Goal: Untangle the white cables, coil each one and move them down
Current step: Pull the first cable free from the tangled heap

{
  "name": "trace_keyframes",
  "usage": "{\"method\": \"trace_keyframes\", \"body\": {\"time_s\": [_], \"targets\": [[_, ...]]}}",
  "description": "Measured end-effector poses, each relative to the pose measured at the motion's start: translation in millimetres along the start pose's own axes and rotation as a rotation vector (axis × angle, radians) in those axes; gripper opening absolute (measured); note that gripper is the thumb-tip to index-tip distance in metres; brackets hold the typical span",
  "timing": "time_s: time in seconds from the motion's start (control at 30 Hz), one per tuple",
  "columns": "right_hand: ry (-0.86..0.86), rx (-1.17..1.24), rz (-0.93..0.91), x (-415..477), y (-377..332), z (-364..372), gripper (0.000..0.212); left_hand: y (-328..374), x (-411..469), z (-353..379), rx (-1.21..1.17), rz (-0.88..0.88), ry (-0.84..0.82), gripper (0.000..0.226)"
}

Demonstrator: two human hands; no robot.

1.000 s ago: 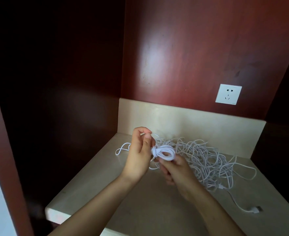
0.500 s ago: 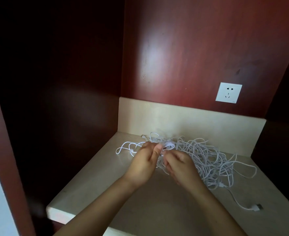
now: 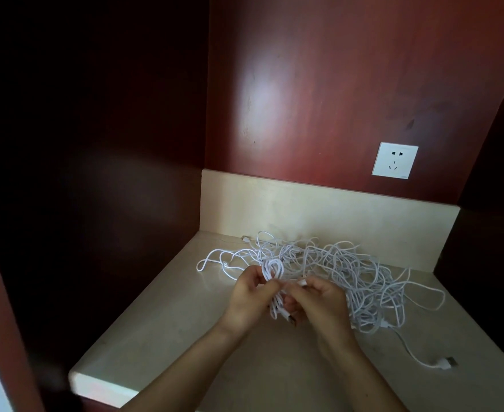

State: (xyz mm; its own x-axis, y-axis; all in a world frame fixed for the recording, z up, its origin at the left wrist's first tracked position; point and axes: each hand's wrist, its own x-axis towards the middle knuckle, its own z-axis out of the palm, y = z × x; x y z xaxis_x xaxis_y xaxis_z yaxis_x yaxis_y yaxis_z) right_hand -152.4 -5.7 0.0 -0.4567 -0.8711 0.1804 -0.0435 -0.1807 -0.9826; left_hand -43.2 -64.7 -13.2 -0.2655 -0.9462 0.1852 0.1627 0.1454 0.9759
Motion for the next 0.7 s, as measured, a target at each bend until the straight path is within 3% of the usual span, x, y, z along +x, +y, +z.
{"method": "trace_keyframes", "body": {"time_s": [0.17,0.43,0.7], "targets": [[-0.067,0.15,-0.01,2,13,1,0.002,-10,8,-4,-0.021,0.033,0.016,0.019],[-0.076,0.011,-0.248,17,31,9,0.016,-19,23,-6,-0.004,0.058,0.052,0.01],[-0.082,0.222,-0.1,32,46,7,0.021,-37,33,-10,-0.079,0.043,-0.021,0.01]]}}
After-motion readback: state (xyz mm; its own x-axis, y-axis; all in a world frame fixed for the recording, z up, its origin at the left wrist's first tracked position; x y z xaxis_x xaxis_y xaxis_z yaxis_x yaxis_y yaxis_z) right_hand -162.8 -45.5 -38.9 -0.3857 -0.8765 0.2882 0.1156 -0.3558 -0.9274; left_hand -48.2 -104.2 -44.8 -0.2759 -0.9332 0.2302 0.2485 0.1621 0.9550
